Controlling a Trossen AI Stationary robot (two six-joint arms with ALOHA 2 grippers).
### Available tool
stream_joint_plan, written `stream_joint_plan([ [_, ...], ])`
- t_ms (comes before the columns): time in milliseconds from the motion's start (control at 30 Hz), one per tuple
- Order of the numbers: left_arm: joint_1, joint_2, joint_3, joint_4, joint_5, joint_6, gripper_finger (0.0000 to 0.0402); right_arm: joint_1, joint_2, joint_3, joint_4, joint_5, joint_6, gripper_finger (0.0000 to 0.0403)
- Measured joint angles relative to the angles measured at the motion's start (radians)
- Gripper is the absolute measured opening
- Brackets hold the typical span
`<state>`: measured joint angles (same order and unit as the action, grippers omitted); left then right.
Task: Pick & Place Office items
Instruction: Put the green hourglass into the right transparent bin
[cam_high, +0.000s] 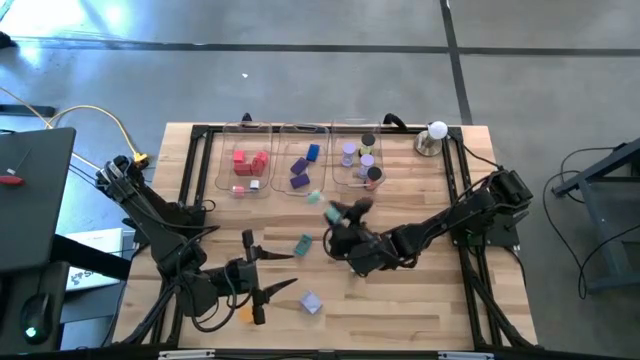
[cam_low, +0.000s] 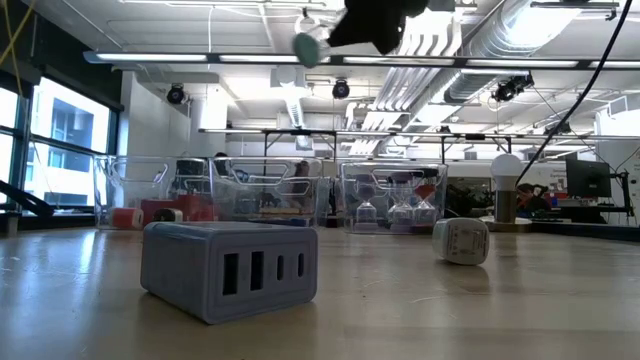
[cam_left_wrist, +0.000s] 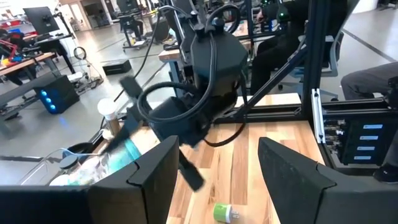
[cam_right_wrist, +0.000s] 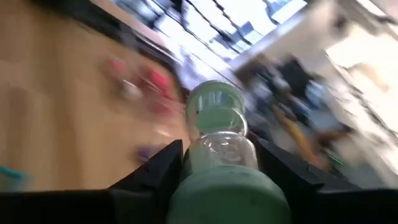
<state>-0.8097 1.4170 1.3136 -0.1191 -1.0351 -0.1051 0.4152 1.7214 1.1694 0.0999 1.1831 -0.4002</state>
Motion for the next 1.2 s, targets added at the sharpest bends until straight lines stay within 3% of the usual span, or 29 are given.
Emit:
stream_joint_plan([
  [167, 0.000, 0.000, 0.000, -0.001, 0.030, 0.000, 0.0214, -0.021, -0.001, 0.000, -0.043, 0.195, -0.002, 0.0173],
  [333, -0.014, 0.000, 0.000, -0.007, 0.046, -0.023, 0.0214, -0.061, -0.001, 0.000, -0.054, 0.220, 0.033, 0.0173],
  [833, -0.066, 0.000, 0.000, -0.051, 0.012, -0.016, 0.0214, -0.212, -0.067, 0.000, -0.559, -0.360, 0.641, 0.0174],
  [1067, -0.057, 0.000, 0.000, -0.101, -0.023, -0.033, 0.0214, -0.287, -0.130, 0.029, -0.661, -0.552, 0.673, 0.0180],
  [1200, -0.048, -0.001, 0.000, -0.115, -0.091, -0.076, 0.0214, -0.322, -0.138, 0.103, -0.739, -0.572, 0.666, 0.0173],
])
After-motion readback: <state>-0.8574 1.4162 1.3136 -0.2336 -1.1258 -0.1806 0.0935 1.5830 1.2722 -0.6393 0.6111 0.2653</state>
